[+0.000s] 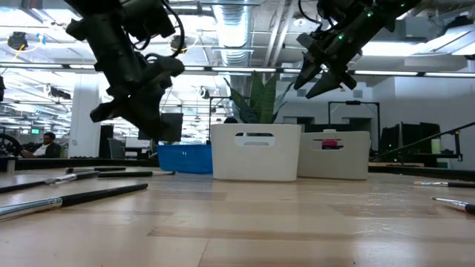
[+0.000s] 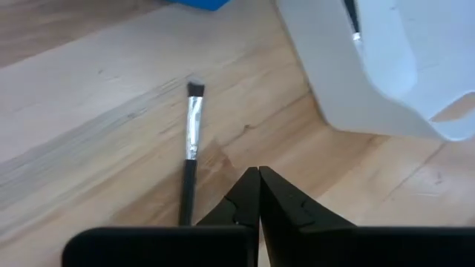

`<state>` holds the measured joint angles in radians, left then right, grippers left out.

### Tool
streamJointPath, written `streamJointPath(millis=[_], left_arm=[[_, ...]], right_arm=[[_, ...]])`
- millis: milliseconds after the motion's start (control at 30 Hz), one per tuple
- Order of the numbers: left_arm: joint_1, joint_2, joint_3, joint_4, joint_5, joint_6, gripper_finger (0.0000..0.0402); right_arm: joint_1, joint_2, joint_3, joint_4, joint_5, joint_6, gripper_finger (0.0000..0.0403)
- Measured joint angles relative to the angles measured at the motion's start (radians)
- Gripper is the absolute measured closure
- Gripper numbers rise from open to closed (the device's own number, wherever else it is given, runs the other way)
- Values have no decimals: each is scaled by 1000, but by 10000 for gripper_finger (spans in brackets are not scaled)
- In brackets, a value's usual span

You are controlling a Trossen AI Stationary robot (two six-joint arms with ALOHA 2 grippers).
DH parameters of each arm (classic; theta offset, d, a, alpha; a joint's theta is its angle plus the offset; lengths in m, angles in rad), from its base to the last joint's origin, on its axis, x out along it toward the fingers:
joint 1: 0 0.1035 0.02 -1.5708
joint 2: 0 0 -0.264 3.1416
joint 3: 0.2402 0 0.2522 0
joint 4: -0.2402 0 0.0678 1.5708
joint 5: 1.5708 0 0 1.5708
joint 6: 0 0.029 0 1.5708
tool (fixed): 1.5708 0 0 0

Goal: Pick & Place Paint Supplies
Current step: Put the large black paint brush into the white bin

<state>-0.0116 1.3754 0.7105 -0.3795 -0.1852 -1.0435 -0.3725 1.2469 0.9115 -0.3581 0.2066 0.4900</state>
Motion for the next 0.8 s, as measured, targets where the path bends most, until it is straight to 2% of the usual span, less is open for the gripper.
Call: streamJointPath(millis=[267, 367, 600, 800], left_arm=[[0, 30, 1, 25, -24, 1, 397], [17, 45, 2, 27, -26, 46, 373], [34, 141, 17, 96, -36, 173, 291], [34, 259, 69, 50, -55, 141, 284]], right_arm=[[0, 0, 0, 0, -20, -1, 182], [0, 0, 0, 0, -23, -3, 182], [0, 0, 0, -2, -23, -3, 182], [0, 0, 0, -4, -25, -2, 182]])
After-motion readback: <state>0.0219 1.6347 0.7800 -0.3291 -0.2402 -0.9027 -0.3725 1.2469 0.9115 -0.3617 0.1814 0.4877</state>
